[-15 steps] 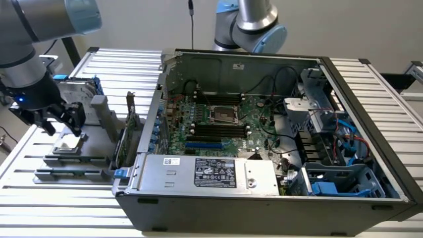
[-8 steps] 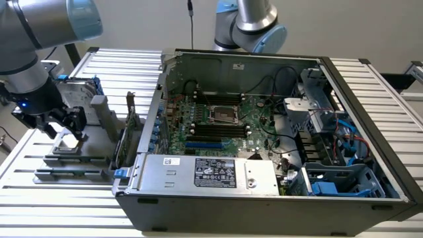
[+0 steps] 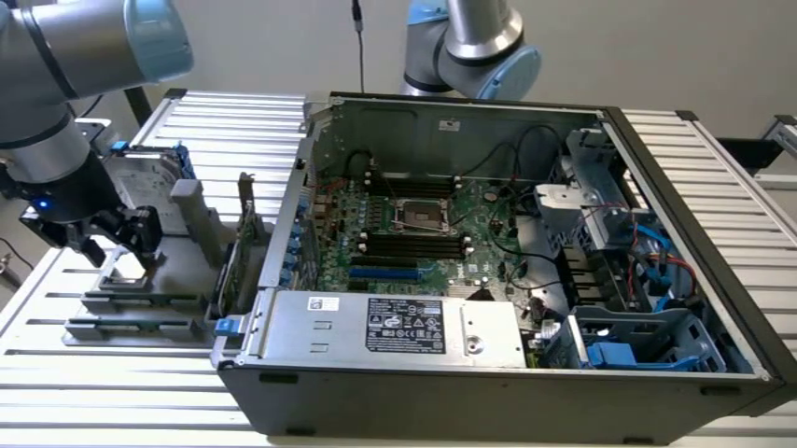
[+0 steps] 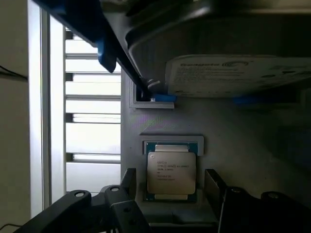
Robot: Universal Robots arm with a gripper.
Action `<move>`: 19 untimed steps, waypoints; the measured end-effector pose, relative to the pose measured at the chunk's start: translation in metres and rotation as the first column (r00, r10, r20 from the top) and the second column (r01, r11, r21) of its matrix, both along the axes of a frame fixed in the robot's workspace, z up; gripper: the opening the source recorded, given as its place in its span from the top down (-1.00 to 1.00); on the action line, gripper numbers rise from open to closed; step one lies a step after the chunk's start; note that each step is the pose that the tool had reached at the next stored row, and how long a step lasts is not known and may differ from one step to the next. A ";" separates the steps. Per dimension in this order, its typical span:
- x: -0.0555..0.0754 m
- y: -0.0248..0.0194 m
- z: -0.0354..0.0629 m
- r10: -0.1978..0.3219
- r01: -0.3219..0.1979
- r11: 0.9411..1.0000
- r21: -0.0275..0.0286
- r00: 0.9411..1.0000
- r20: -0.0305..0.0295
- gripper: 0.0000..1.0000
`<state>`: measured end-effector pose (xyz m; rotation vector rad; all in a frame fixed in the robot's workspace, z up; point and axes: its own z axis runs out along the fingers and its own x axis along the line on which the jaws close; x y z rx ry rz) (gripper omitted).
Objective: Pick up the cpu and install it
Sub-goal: 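Pick up the cpu and move it towards the insertion slot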
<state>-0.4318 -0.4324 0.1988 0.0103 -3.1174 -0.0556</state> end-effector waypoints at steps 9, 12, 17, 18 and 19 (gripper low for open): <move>0.001 -0.0009 -0.0064 0.000 0.000 1.000 0.012 1.000 0.000 -0.35; 0.001 -0.0009 -0.0079 0.000 0.000 1.000 0.014 1.000 0.000 -0.35; 0.001 -0.0009 -0.0111 0.000 0.000 1.000 0.019 1.000 0.000 -0.35; 0.001 -0.0009 -0.0118 0.000 0.000 1.000 0.019 1.000 0.000 -0.35; 0.001 -0.0010 -0.0124 0.001 -0.001 1.000 0.020 1.000 0.000 -0.35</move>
